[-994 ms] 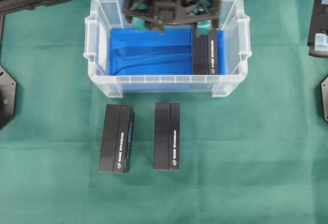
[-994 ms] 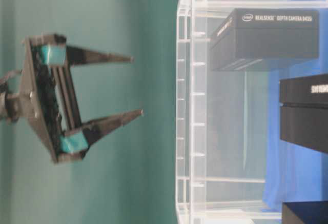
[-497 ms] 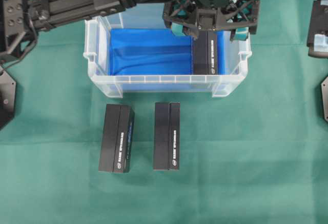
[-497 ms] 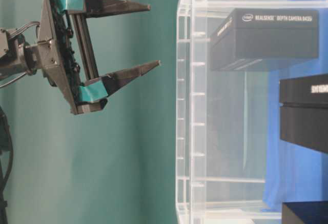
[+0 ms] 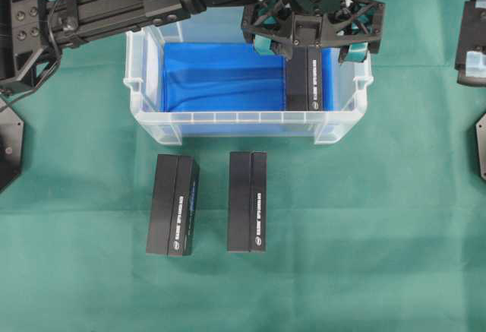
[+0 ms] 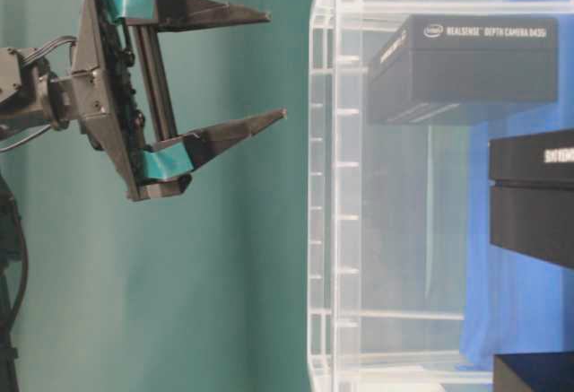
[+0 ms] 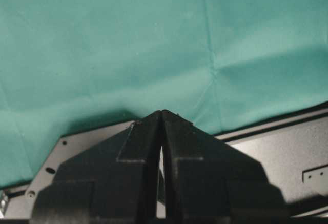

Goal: Take the box out of the case with the left arm.
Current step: 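Lower the left gripper and close it on the right box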

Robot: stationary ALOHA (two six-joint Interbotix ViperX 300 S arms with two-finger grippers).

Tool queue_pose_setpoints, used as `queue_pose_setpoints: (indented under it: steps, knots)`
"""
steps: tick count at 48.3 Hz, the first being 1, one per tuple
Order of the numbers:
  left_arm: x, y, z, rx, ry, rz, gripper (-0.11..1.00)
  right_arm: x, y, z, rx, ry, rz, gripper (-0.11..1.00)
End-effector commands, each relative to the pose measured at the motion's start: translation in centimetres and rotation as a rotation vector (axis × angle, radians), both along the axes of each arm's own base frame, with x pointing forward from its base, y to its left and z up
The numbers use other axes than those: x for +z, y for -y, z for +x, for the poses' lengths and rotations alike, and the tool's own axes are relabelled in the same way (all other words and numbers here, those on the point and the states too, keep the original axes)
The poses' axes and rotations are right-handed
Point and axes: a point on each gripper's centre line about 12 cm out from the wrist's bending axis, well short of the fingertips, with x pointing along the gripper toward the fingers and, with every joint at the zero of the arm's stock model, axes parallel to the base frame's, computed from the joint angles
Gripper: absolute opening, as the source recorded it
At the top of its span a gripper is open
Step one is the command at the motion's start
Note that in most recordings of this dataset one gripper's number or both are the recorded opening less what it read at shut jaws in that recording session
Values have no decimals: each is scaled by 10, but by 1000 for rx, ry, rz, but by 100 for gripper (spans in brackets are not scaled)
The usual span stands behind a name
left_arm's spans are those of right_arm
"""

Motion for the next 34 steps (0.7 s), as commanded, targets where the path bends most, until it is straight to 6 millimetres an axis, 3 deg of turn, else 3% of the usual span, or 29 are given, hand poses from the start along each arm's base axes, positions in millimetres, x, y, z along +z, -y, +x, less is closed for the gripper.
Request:
queue_pose_setpoints:
  steps: [1, 34]
  knots:
    - [17, 2, -3, -2, 38, 5, 92, 3, 1, 1, 2, 13, -4, 2]
    - [17, 2, -4, -2, 37, 4, 92, 3, 0, 1, 28, 5, -9, 2]
